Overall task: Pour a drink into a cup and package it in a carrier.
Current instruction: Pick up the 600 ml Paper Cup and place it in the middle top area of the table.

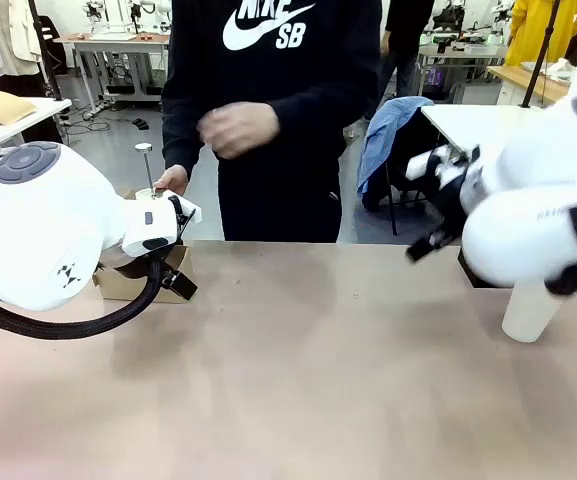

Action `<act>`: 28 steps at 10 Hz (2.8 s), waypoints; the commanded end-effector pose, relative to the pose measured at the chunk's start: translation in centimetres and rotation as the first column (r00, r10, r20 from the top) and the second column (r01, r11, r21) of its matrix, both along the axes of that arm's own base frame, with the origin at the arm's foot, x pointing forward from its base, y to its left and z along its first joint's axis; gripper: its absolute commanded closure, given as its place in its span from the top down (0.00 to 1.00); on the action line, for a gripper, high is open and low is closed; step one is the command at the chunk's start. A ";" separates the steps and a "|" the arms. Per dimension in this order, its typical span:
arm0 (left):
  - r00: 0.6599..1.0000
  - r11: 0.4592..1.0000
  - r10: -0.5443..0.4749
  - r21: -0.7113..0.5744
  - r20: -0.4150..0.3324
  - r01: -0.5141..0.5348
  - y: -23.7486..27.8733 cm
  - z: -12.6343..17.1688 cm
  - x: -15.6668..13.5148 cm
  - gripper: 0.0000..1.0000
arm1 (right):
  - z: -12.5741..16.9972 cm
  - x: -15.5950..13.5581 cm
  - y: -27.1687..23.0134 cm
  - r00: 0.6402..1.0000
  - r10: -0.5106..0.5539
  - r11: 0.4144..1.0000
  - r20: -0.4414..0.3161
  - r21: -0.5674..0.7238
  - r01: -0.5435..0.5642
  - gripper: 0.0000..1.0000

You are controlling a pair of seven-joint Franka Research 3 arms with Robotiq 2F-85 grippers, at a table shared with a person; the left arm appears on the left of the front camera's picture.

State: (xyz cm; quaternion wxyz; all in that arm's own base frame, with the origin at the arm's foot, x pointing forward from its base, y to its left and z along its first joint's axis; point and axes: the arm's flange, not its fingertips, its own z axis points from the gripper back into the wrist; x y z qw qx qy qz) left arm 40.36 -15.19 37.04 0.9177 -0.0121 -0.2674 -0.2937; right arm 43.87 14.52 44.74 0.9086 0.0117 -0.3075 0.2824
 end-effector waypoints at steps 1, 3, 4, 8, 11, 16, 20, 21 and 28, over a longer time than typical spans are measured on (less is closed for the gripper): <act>1.000 1.000 0.000 0.000 0.000 0.000 0.0 0.0 0.0 1.00 | 8.4 5.1 -4.8 0.993 0.107 0.990 -0.054 0.094 -0.102 1.00; 1.000 1.000 0.000 0.000 0.000 0.000 0.0 0.0 0.0 1.00 | 12.4 6.2 -12.1 0.970 0.241 0.943 -0.026 0.241 -0.228 1.00; 1.000 1.000 0.000 0.000 0.000 0.000 0.0 0.0 0.0 1.00 | 13.3 5.7 -16.9 0.968 0.251 0.922 -0.005 0.305 -0.238 1.00; 1.000 1.000 0.000 0.000 0.000 0.000 0.0 0.0 0.0 1.00 | 7.7 -0.8 -30.7 0.859 0.357 0.792 0.367 0.368 -0.487 1.00; 1.000 1.000 0.000 0.000 0.000 0.000 0.0 0.0 0.0 1.00 | -2.2 -4.2 -36.4 0.776 0.320 0.668 0.543 0.452 -0.591 1.00; 1.000 1.000 0.000 0.000 0.000 0.000 0.0 0.0 0.0 1.00 | -10.7 -2.6 -40.2 0.794 0.297 0.493 0.530 0.627 -0.603 1.00; 1.000 1.000 0.000 0.000 0.000 0.000 0.0 0.0 0.0 1.00 | -12.3 -3.5 -39.0 0.796 0.302 0.484 0.525 0.634 -0.603 1.00; 1.000 1.000 0.000 0.000 0.000 0.000 0.0 0.0 0.0 1.00 | -12.3 -3.5 -39.0 0.796 0.302 0.484 0.525 0.634 -0.603 1.00; 1.000 1.000 0.000 0.000 0.000 0.000 0.0 0.0 0.0 1.00 | -18.5 -1.7 -36.5 0.727 0.264 0.482 0.634 0.567 -0.668 1.00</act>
